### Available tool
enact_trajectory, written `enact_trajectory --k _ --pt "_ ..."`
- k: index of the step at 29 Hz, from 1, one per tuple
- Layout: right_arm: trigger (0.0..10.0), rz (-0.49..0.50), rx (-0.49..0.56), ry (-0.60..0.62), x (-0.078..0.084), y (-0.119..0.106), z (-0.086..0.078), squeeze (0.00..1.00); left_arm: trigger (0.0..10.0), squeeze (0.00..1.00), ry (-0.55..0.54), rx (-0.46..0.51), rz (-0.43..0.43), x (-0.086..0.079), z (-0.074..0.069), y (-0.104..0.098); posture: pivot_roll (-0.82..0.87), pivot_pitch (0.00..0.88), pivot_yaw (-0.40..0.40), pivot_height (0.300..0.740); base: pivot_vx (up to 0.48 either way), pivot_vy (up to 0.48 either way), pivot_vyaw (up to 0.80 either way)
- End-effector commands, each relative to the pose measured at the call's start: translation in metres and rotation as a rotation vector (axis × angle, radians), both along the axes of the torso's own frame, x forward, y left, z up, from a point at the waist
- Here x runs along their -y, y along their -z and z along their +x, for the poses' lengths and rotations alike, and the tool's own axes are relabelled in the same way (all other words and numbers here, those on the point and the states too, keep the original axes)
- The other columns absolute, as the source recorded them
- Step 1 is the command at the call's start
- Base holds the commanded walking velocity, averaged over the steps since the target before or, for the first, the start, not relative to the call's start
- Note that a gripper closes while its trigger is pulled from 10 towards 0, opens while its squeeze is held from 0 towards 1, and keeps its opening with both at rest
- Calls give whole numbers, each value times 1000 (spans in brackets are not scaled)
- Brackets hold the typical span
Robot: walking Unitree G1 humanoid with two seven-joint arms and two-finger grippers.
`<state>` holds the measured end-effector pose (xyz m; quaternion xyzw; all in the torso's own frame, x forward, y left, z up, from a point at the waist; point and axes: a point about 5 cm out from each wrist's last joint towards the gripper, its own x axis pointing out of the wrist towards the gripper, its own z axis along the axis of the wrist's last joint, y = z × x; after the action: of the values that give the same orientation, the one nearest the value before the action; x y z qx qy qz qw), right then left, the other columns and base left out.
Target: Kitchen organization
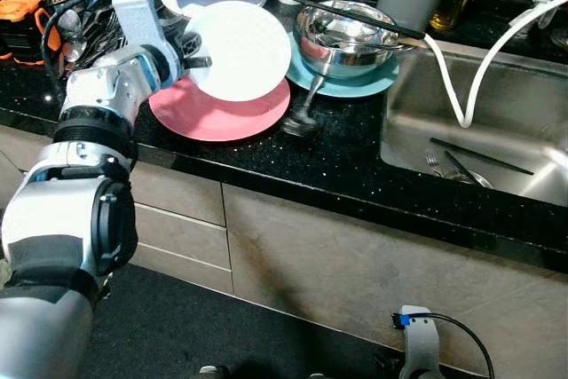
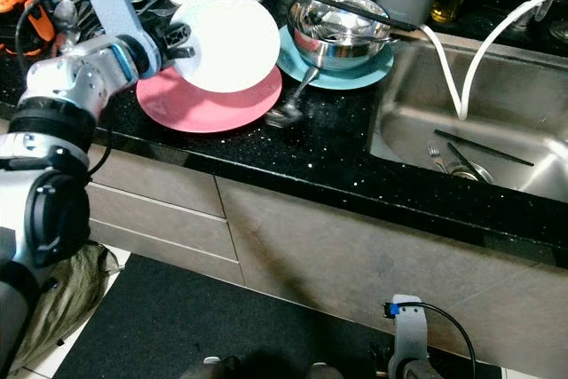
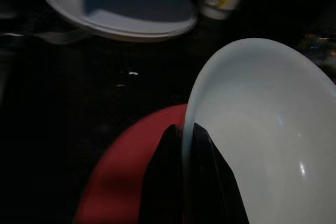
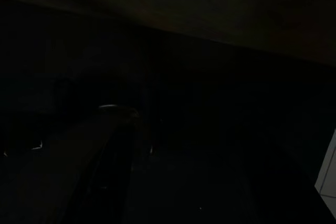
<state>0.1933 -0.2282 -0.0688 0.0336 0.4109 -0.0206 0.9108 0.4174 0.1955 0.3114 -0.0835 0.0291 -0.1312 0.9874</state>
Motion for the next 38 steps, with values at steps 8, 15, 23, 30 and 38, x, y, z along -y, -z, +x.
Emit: enact_trajectory --k 8,15,23,30,38 --pt "10000 -3 -13 4 1 3 -5 0 3216 0 -215 50 245 -42 -9 -1 34 169 -4 740 0 0 0" --pt "10000 0 -9 7 0 2 -4 0 8588 0 -227 315 230 -31 -17 -42 31 165 -1 740 0 0 0" --pt "10000 16 3 20 -1 1 -3 0 10000 0 119 615 -111 15 -42 -88 31 163 -1 740 0 0 0" --pt "10000 22 -14 33 -1 3 -4 0 10000 0 541 668 -358 60 -78 -86 24 159 2 740 0 0 -343" --pt "10000 17 -21 31 -1 3 -4 0 10000 0 656 650 -395 86 -91 -70 25 153 2 740 0 0 -800"
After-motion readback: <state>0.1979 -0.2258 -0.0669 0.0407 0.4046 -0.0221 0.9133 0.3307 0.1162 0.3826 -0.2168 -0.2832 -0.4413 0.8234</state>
